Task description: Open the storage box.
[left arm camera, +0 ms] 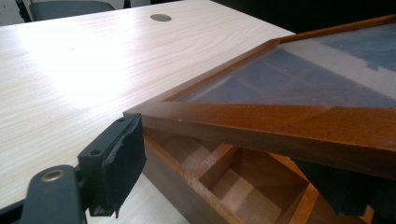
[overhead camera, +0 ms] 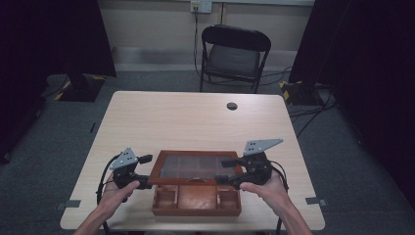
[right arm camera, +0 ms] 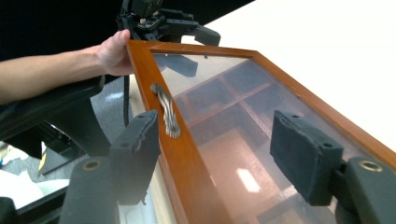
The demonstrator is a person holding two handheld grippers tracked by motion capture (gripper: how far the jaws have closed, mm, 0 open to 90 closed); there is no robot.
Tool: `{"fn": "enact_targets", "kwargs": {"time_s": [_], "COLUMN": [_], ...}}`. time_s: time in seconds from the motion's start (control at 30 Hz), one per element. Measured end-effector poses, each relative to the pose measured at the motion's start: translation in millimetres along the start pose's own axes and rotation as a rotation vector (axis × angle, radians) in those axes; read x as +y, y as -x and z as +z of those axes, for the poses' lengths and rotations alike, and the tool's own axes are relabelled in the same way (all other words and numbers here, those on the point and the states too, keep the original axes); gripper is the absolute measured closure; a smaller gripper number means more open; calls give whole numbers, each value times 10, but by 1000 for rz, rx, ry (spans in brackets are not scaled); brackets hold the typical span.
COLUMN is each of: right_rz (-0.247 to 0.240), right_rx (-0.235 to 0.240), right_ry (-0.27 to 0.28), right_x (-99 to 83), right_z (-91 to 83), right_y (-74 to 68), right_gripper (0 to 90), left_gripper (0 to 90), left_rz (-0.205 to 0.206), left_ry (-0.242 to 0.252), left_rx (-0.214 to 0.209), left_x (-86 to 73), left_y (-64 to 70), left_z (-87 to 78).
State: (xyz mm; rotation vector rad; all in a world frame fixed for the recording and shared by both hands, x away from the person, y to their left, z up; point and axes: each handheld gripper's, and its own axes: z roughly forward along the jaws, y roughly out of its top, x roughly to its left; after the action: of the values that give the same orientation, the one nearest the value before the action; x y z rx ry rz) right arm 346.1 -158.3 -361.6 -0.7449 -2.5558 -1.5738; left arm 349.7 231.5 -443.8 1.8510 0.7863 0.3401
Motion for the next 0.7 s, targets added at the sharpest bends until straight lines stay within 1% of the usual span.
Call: {"fn": "enact_targets", "kwargs": {"time_s": [0.03,0.1,0.2,0.23,0.3,0.37,0.4,0.43,0.47,0.53,0.6,0.7], "right_rz": [3,8,22,22,23,22,24,24,18,16,18,18], "right_rx": [-11,-11,-26,-26,-39,-52,-67,-67,-77,-84,-98,-91], "right_ry": [13,23,39,39,43,48,53,53,46,43,45,55], "right_x": [-29,-54,-109,-109,-118,-126,-137,-137,-140,-153,-168,-166], "right_z": [-20,-37,-99,-99,-126,-151,-171,-171,-172,-167,-160,-158], "right_y": [8,20,47,47,52,56,57,57,54,59,90,108], "right_gripper": [327,324,281,281,233,222,215,215,215,217,198,196], "left_gripper": [173,173,166,166,165,164,169,170,170,176,183,196], "left_rz": [-4,9,22,15,23,27,30,30,20,21,14,7], "left_ry": [4,7,5,8,8,13,19,19,24,23,18,19], "left_rx": [-4,-6,-17,-20,-24,-23,-18,-18,-14,-23,-31,-37], "left_x": [16,46,86,96,118,146,184,184,198,221,236,241], "left_y": [3,6,11,19,20,25,18,18,20,11,2,0], "left_z": [5,2,16,25,39,43,36,36,39,44,49,54]}}
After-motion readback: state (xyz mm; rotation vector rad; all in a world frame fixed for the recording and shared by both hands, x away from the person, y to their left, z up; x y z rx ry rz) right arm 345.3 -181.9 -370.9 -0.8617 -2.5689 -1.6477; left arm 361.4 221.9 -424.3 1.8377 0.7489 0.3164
